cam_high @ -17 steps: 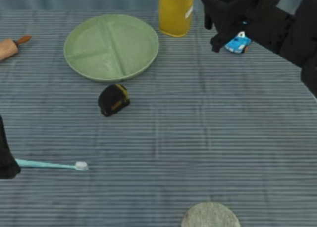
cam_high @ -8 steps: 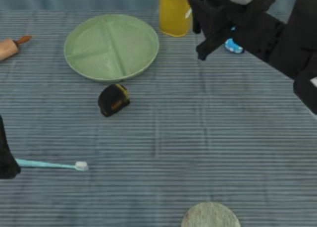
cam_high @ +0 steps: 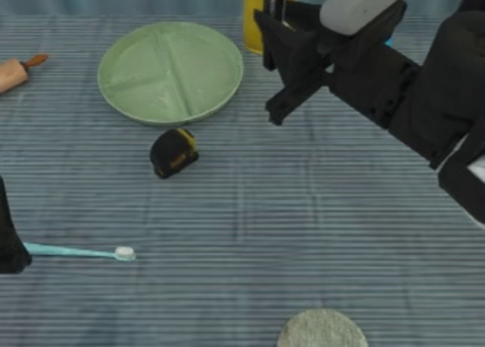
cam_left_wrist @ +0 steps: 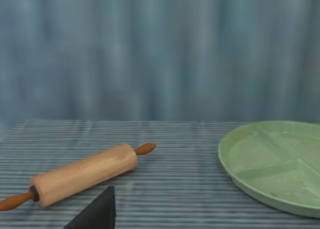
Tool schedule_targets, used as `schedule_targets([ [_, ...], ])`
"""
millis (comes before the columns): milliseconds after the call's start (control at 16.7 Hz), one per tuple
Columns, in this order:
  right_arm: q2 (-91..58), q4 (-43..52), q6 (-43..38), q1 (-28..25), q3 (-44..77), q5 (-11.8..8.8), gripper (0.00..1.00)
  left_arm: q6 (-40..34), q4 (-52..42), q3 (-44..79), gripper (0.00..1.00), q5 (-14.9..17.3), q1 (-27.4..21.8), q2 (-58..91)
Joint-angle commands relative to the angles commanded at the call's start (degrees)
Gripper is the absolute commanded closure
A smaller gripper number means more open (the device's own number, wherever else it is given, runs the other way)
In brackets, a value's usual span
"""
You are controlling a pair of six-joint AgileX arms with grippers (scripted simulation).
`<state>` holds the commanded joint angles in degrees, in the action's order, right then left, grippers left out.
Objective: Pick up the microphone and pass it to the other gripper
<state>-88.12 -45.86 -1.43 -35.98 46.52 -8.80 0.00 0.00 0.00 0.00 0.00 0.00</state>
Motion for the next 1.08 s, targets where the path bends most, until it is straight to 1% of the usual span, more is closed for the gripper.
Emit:
schedule_targets([
  [120,-0.23,-0.02,-0.12,0.22,0.24,-0.23,1.0,0.0,0.0,0.0,0.0,0.0,0.0,0.0],
  [600,0.0,0.0,0.0,0.0,0.0,0.0,1.0,0.02,0.45,0.61,0.0,0.42,-0.41,0.75],
  [780,0.0,0.0,0.0,0.0,0.0,0.0,1.0,0.15,3.53,4.77,0.0,3.16,-3.09,6.36],
  [900,0.0,0.0,0.0,0.0,0.0,0.0,1.0,0.29,6.68,9.05,0.0,5.93,-5.8,13.13],
  [1080,0.0,0.0,0.0,0.0,0.0,0.0,1.0,0.53,12.06,16.43,0.0,10.88,-10.63,27.09],
])
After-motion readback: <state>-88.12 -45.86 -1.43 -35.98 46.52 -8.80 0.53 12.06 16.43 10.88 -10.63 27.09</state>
